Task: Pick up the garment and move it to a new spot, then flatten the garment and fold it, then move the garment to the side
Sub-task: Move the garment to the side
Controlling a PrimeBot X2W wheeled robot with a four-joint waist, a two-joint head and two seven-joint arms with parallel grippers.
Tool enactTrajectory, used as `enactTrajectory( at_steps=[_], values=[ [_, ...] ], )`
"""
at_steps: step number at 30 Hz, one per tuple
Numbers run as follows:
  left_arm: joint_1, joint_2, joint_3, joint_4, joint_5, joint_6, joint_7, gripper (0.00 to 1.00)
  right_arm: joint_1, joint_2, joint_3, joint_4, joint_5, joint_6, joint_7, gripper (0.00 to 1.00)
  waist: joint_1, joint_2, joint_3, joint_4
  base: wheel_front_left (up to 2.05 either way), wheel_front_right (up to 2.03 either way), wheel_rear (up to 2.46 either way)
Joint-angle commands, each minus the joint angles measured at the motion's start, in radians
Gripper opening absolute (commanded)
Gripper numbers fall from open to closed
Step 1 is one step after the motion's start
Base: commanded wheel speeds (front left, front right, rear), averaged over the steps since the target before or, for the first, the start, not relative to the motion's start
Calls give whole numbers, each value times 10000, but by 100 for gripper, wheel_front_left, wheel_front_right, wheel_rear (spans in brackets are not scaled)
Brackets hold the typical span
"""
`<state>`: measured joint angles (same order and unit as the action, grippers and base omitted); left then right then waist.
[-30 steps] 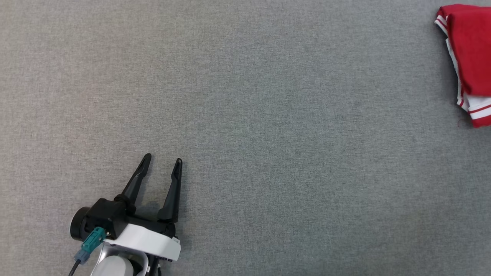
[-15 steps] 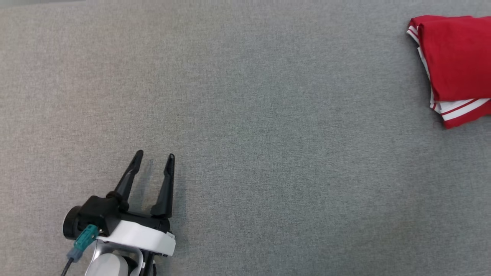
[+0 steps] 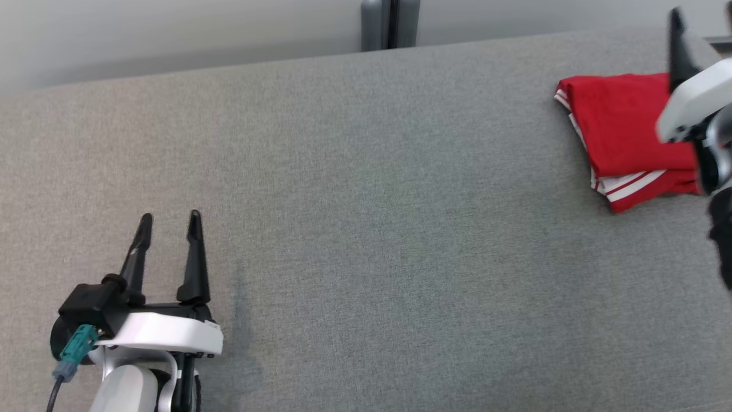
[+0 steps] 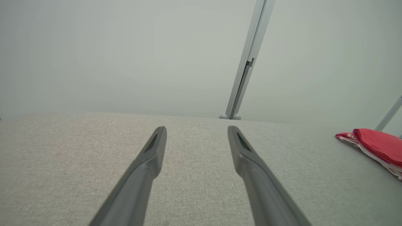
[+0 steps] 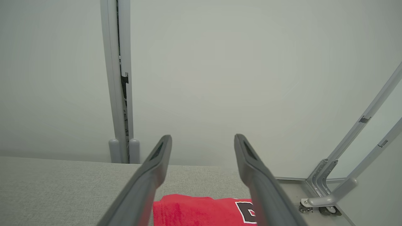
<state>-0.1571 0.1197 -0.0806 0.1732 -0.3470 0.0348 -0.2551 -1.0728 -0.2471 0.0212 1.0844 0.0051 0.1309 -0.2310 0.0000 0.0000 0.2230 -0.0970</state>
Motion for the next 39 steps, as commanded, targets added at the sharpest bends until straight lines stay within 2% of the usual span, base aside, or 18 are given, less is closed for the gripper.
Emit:
enactTrajectory(
  at_steps=[1, 6, 15, 21, 30, 39],
  values=[
    [-11, 46, 123, 47, -77, 88, -40, 100, 283, 184, 42, -46, 183, -2, -103, 100, 0, 0, -317, -129, 0, 0, 0],
    [218, -37, 411, 159, -192, 261, -88, 100, 1047, 1016, 405, -450, 697, -2, -256, 100, 0, 0, -743, -195, 0, 0, 0],
    [598, -187, 414, 267, -125, 315, -96, 100, 3011, 1668, 1002, -2171, 1697, -2, -357, 100, 0, 0, -1323, -83, 0, 0, 0],
    [1062, -331, 353, 251, -38, 466, -104, 100, 4577, 1838, 903, -4170, 1909, -1, -347, 100, 0, 0, -1540, 56, 0, 0, 0],
    [1479, -510, -1, 432, 35, 463, -105, 100, 6843, 1938, 705, -6328, 1951, -1, -176, 100, 0, 0, -1676, 479, 0, 0, 0],
    [1727, -568, -239, 349, 107, 464, -95, 100, 8506, 1931, 1010, -7340, 2670, -1, -116, 100, 0, 0, -1804, 803, 0, 0, 0]
  ],
)
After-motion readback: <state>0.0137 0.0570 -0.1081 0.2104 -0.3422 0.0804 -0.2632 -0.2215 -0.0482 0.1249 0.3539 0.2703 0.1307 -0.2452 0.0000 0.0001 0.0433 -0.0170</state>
